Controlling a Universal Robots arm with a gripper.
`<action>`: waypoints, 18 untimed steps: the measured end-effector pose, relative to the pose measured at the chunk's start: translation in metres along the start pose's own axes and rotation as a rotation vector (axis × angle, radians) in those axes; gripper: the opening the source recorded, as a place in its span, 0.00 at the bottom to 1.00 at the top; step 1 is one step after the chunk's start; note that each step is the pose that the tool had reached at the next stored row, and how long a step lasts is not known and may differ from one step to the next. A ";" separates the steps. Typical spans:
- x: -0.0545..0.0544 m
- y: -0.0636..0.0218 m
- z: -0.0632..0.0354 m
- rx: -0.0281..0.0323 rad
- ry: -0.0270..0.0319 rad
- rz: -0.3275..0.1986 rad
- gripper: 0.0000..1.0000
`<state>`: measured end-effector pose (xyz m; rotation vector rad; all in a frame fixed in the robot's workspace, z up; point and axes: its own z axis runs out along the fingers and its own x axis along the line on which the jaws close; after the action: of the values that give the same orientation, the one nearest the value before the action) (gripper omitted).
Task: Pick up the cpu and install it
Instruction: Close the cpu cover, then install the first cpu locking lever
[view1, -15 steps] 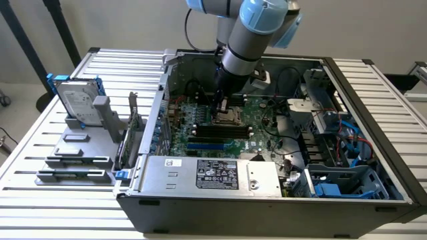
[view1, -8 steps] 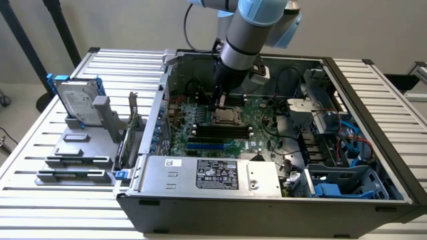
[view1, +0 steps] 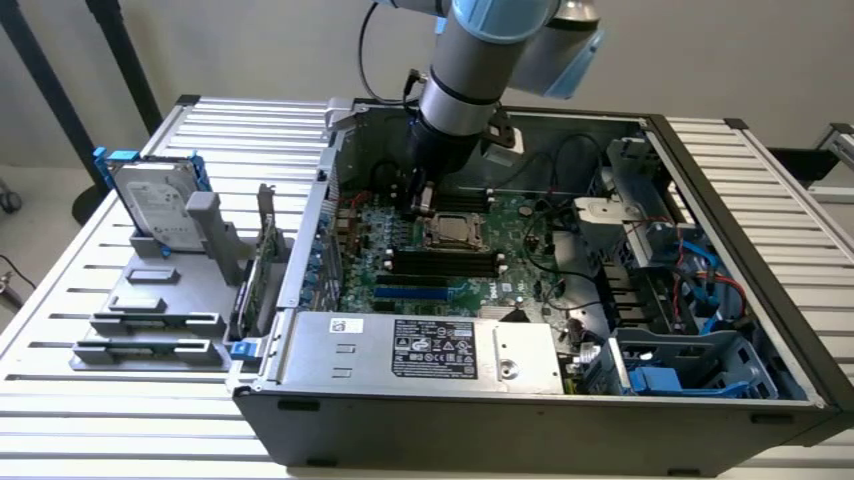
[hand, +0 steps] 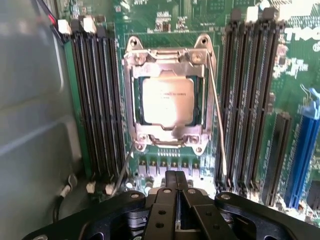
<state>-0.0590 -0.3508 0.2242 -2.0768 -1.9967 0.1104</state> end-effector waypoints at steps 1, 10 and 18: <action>0.000 -0.0005 -0.0002 0.0000 0.0001 0.000 0.11; 0.000 -0.0005 -0.0002 0.0000 0.0011 0.000 0.11; 0.000 -0.0038 0.0006 -0.0002 0.0012 0.000 0.11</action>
<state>-0.0628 -0.3510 0.2245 -2.0763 -1.9963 0.1089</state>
